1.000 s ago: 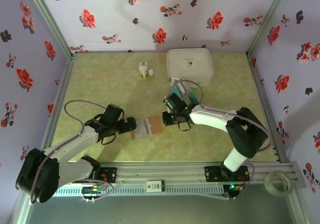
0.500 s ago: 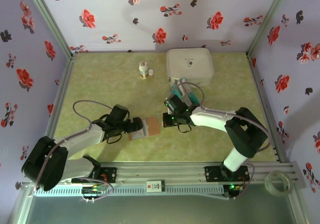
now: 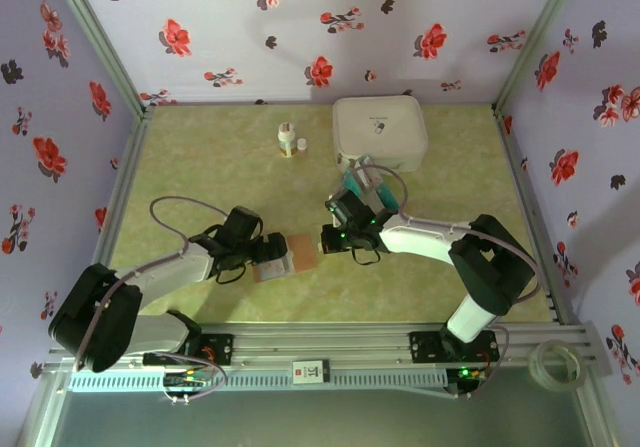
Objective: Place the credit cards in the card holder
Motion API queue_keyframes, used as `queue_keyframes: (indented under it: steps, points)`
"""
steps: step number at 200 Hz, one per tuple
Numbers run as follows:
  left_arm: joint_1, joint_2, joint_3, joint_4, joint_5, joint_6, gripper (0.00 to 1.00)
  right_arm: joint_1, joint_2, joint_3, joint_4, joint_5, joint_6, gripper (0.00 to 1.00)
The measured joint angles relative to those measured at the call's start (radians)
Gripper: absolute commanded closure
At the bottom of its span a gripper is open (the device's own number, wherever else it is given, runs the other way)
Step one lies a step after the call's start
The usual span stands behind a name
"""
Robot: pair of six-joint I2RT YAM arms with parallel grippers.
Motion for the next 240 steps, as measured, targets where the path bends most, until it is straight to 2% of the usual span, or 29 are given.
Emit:
queue_keyframes:
  steps: [85,162,215,240]
  points:
    - [-0.005,-0.005,0.004,0.031,0.013,0.000,0.00,0.000,0.015,0.000,0.021,0.000,0.014,1.00]
    - [-0.007,-0.126,0.058,0.019,0.030,0.000,0.00,0.000,0.036,0.000,0.037,-0.006,0.015,1.00]
    - [-0.076,-0.048,0.167,0.053,0.055,-0.008,0.00,0.000,0.056,0.010,0.045,-0.021,0.019,1.00]
    - [-0.108,0.034,0.205,0.105,0.058,-0.023,0.00,0.000,0.056,0.013,0.049,-0.023,0.024,0.82]
